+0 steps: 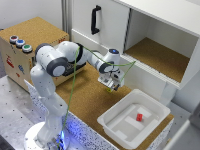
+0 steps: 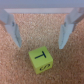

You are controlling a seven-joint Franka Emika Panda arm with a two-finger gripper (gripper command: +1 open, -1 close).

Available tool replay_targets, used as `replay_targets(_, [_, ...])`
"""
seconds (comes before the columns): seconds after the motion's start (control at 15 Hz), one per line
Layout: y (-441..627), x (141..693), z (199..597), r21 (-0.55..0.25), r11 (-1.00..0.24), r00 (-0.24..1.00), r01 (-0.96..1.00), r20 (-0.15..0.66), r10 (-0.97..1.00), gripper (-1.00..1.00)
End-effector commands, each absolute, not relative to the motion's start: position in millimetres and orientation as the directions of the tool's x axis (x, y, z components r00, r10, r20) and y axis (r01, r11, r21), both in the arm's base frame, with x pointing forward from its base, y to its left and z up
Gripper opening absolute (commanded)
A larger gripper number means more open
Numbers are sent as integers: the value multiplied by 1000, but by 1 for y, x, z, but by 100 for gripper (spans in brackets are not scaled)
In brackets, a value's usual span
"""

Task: Put the yellow block on the table

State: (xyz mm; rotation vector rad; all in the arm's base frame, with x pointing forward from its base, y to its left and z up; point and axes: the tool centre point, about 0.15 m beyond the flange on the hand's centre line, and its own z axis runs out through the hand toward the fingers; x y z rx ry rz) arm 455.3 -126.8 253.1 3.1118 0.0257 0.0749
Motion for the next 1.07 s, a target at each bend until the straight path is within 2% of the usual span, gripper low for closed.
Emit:
replay_targets(0.0, [-121,441,314,-17,-1000,999,7,42,7,100])
replay_targets(0.2, [-101,421,341,-27,-999,998,37,58,35,100])
replay_targets(0.4, [-72,401,366,-89,-995,996,53,82,46,100])
replay_targets(0.47, [-67,398,370,-110,-993,996,48,78,39,100])
replay_targets(1.0, [-67,398,370,-110,-993,996,48,78,39,100])
